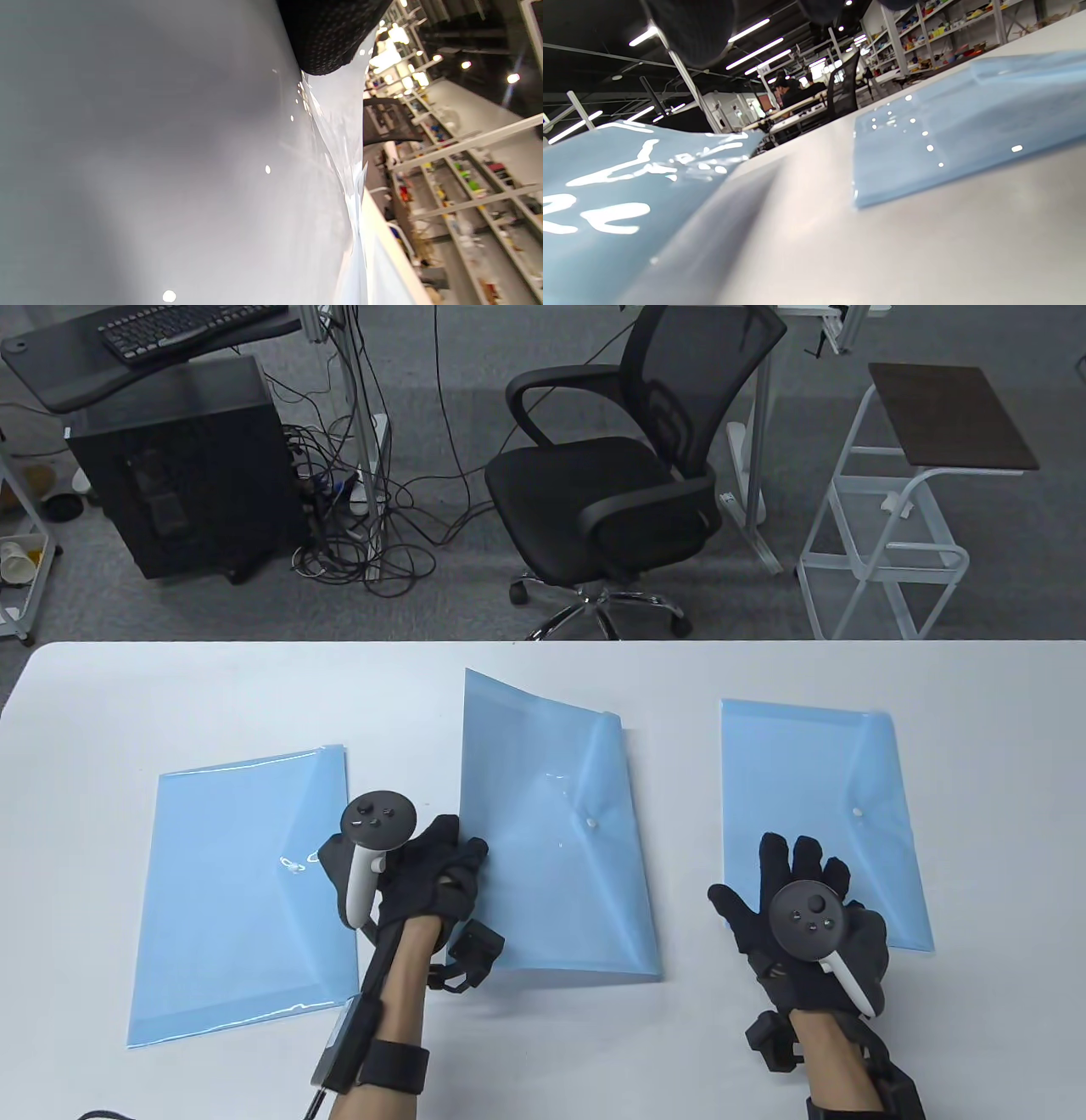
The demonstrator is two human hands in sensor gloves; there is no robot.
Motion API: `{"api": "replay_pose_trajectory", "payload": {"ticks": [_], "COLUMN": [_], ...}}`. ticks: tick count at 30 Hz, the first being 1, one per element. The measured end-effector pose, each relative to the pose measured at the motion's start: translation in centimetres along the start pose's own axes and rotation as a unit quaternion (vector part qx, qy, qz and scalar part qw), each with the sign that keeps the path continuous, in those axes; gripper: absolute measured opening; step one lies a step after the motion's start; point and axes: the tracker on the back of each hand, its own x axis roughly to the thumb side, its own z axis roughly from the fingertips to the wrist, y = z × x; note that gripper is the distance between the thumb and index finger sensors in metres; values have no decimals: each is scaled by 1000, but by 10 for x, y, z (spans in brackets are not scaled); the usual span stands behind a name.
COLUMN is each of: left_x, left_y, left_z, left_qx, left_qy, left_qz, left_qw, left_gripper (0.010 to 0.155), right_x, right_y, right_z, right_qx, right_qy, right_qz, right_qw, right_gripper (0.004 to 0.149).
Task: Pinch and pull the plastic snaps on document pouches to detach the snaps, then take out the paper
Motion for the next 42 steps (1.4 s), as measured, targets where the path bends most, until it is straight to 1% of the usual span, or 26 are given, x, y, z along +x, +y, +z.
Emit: {"api": "replay_pose_trajectory", "payload": {"ticks": [4, 7, 11, 14, 19, 25, 28, 35, 39, 42], "left_x": [-7, -18, -36, -51, -70, -83, -86, -86, -83, -81], "left_y": [0, -2, -7, -12, -19, -25, -26, -27, -29, -30], "left_z": [25, 42, 55, 61, 59, 51, 48, 45, 46, 47], "left_qx": [-15, -24, -50, -68, -76, -86, -85, -77, -65, -59], "left_qy": [-14, -18, -7, 9, 29, 65, 73, 79, 79, 77], "left_qz": [12, 13, 24, 22, 13, -7, -31, -43, -60, -70], "left_qw": [1000, 999, 998, 997, 997, 994, 993, 993, 993, 993], "left_gripper": [42, 42, 43, 43, 44, 45, 46, 46, 46, 46], "right_x": [-1, -1, 0, 0, 1, 2, 2, 6, 20, 43], "right_y": [-1, -1, -1, -1, 0, 0, 0, 1, -4, -6], "right_z": [1, 1, 2, 2, 2, 3, 3, 3, 4, 6], "right_qx": [-3, -4, -5, -5, -3, -4, -4, 0, 9, 38], "right_qy": [-1, -1, -1, -1, 1, -2, -3, -6, -31, -60], "right_qz": [-5, -3, -3, 1, 5, 10, 11, 19, 7, -24], "right_qw": [1000, 1000, 1000, 1000, 1000, 1000, 1000, 1000, 999, 997], "right_gripper": [90, 90, 90, 90, 90, 90, 90, 90, 91, 91]}}
